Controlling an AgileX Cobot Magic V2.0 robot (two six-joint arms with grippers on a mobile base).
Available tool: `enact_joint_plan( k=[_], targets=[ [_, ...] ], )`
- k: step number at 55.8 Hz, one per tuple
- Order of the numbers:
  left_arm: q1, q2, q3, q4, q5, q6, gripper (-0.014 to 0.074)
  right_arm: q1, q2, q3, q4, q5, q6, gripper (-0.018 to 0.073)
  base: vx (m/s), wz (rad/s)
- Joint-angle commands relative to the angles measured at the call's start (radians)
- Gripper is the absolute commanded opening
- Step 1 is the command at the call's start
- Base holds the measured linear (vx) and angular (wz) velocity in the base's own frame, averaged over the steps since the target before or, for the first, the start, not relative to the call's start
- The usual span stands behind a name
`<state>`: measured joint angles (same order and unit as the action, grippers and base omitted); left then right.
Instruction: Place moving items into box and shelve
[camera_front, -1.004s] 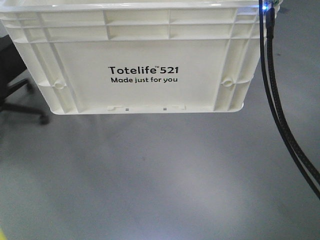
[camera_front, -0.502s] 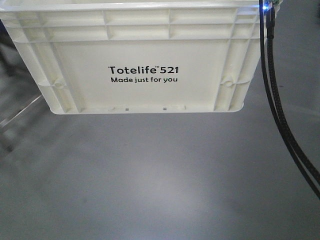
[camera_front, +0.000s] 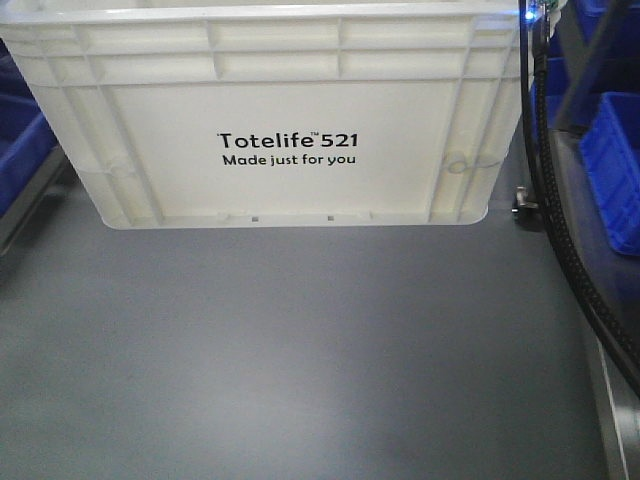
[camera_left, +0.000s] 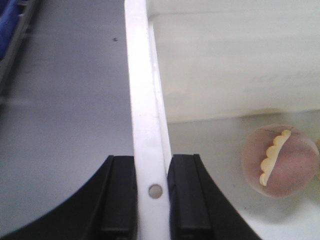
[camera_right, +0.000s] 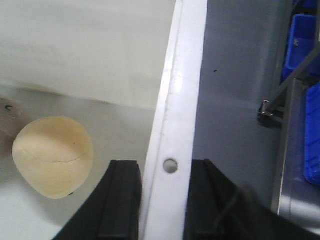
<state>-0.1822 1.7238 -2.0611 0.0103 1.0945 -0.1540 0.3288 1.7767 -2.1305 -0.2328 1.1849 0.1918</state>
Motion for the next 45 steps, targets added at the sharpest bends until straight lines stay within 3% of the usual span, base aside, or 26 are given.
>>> enact_joint_plan(
  k=[1,19,45],
  targets=[
    [0.019,-0.066,-0.042,0.110,-0.130,0.005,-0.0001,-0.023,-0.071,-0.035,-0.163,-0.087,-0.018,-0.0004,0.39,-0.57],
    [0.019,-0.066,-0.042,0.110,-0.130,0.005,-0.0001,-0.023,-0.071,-0.035,-0.163,-0.087,-0.018,-0.0004,0.42,-0.40],
    [0.019,-0.066,-0.042,0.110,-0.130,0.005,-0.0001,-0.023,-0.071,-0.035,-0.163,-0.088,-0.018,-0.0004,0.49,-0.14]
  ],
)
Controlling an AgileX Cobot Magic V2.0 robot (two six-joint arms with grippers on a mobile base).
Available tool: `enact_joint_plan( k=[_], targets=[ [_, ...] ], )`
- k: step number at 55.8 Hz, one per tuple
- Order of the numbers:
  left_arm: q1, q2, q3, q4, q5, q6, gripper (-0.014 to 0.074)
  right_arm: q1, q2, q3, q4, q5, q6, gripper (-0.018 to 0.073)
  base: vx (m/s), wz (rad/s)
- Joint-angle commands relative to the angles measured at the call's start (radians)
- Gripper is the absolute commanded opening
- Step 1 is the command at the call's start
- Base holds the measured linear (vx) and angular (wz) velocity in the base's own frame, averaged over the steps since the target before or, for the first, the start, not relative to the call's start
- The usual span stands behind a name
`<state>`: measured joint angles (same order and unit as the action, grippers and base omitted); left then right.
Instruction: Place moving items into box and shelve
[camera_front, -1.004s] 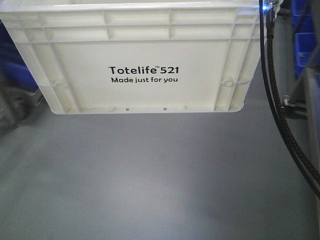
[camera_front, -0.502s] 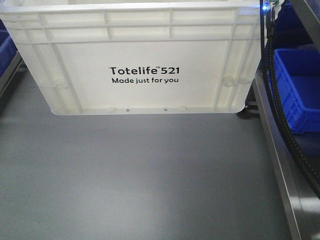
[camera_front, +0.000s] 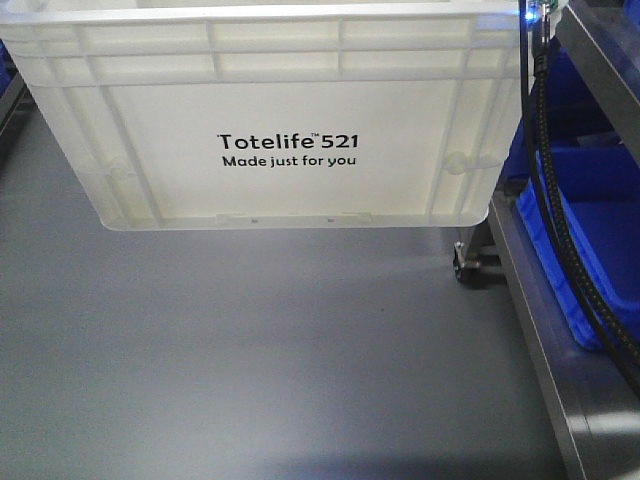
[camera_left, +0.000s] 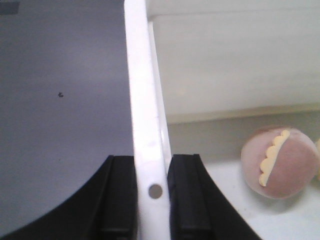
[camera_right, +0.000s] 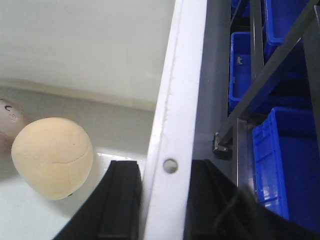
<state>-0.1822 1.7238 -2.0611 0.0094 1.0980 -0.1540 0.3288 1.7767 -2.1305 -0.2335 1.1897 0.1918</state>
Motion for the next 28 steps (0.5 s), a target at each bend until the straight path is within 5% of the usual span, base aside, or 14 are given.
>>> enact_joint_plan(
  k=[1,28],
  targets=[
    [0.019,-0.066,-0.042,0.111,-0.134,0.005,-0.0001,-0.023,-0.071,-0.035,-0.162,-0.093,-0.018,-0.0004,0.50,-0.10],
    [0.019,-0.066,-0.042,0.111,-0.134,0.005,-0.0001,-0.023,-0.071,-0.035,-0.162,-0.093,-0.018,-0.0004,0.51,-0.09]
  ],
)
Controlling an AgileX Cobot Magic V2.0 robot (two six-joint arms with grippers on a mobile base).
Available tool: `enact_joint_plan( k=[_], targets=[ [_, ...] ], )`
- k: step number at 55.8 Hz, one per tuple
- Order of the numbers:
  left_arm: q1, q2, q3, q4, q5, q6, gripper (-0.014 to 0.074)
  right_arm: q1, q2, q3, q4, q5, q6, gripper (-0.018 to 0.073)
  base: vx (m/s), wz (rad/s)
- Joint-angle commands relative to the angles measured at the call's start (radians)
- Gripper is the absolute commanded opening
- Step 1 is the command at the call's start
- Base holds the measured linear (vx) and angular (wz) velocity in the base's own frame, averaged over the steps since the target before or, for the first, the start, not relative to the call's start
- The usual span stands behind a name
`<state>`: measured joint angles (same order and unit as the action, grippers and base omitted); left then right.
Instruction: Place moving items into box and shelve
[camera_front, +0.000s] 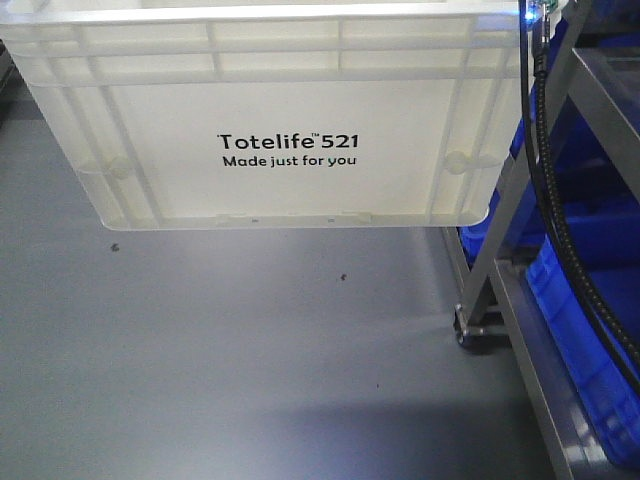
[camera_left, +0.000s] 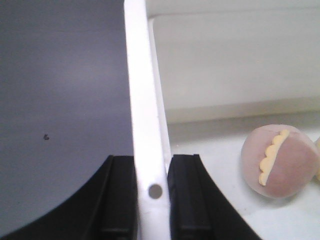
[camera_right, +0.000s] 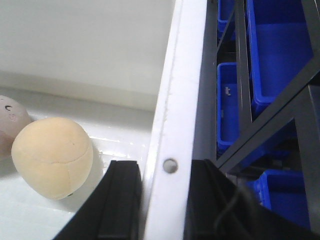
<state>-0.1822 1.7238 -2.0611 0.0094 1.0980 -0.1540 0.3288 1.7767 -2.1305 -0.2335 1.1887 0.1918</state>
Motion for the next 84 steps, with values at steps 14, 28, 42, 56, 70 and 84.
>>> enact_joint_plan(
  k=[14,28,42,56,70,84],
  targets=[
    [0.019,-0.066,-0.042,0.111,-0.134,0.005,-0.0001,-0.023,-0.071,-0.035,-0.162,-0.091,-0.018,-0.0004,0.52,-0.05],
    [0.019,-0.066,-0.042,0.111,-0.134,0.005,-0.0001,-0.023,-0.071,-0.035,-0.162,-0.091,-0.018,-0.0004,0.53,-0.01],
    [0.019,-0.066,-0.042,0.111,-0.134,0.005,-0.0001,-0.023,-0.071,-0.035,-0.163,-0.091,-0.018,-0.0004,0.54,0.04],
    [0.019,-0.066,-0.042,0.111,-0.134,0.005,-0.0001,-0.023,-0.071,-0.035,-0.163,-0.091,-0.018,-0.0004,0.53,0.09],
    [0.019,-0.066,-0.042,0.111,-0.134,0.005,-0.0001,-0.023,-0.071,-0.035,-0.163,-0.091,-0.018,-0.0004,0.51,0.17],
    [0.019,-0.066,-0.042,0.111,-0.134,0.005,-0.0001,-0.023,-0.071,-0.035,-0.163,-0.091,-0.018,-0.0004,0.47,0.26]
  ],
)
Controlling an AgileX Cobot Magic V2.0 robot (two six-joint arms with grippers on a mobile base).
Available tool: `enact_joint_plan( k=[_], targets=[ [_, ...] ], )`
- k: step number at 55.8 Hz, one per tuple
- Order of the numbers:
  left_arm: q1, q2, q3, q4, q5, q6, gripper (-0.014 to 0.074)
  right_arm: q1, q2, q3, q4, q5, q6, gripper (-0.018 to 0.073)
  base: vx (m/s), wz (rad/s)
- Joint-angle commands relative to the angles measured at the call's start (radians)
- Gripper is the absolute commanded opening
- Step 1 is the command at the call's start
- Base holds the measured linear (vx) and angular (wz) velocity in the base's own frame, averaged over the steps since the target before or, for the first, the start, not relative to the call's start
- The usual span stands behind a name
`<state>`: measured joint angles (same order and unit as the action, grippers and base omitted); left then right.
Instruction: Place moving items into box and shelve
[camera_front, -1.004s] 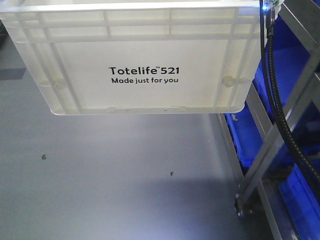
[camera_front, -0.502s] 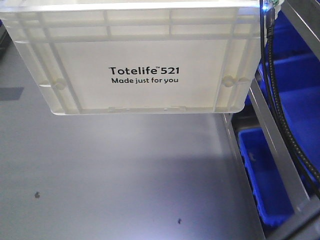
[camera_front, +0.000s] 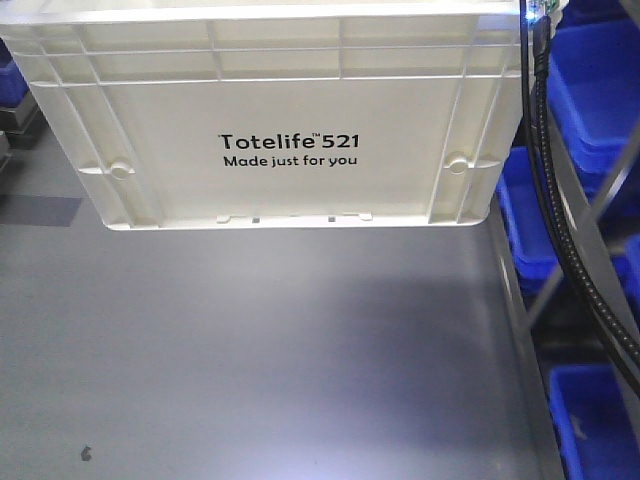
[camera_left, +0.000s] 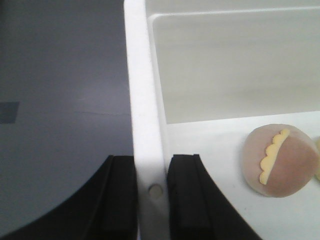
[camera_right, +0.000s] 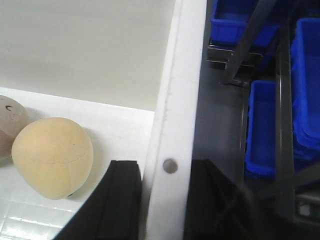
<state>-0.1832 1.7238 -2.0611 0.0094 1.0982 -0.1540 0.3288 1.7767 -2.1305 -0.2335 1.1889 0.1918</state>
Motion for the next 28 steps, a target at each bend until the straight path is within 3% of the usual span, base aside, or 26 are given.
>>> enact_joint_plan(
  k=[1,28],
  targets=[
    [0.020,-0.066,-0.042,0.111,-0.134,0.005,-0.0001,-0.023,-0.071,-0.035,-0.163,-0.091,-0.018,-0.0004,0.46,0.29],
    [0.020,-0.066,-0.042,0.111,-0.134,0.005,-0.0001,-0.023,-0.071,-0.035,-0.164,-0.091,-0.018,-0.0004,0.41,0.42]
  ],
)
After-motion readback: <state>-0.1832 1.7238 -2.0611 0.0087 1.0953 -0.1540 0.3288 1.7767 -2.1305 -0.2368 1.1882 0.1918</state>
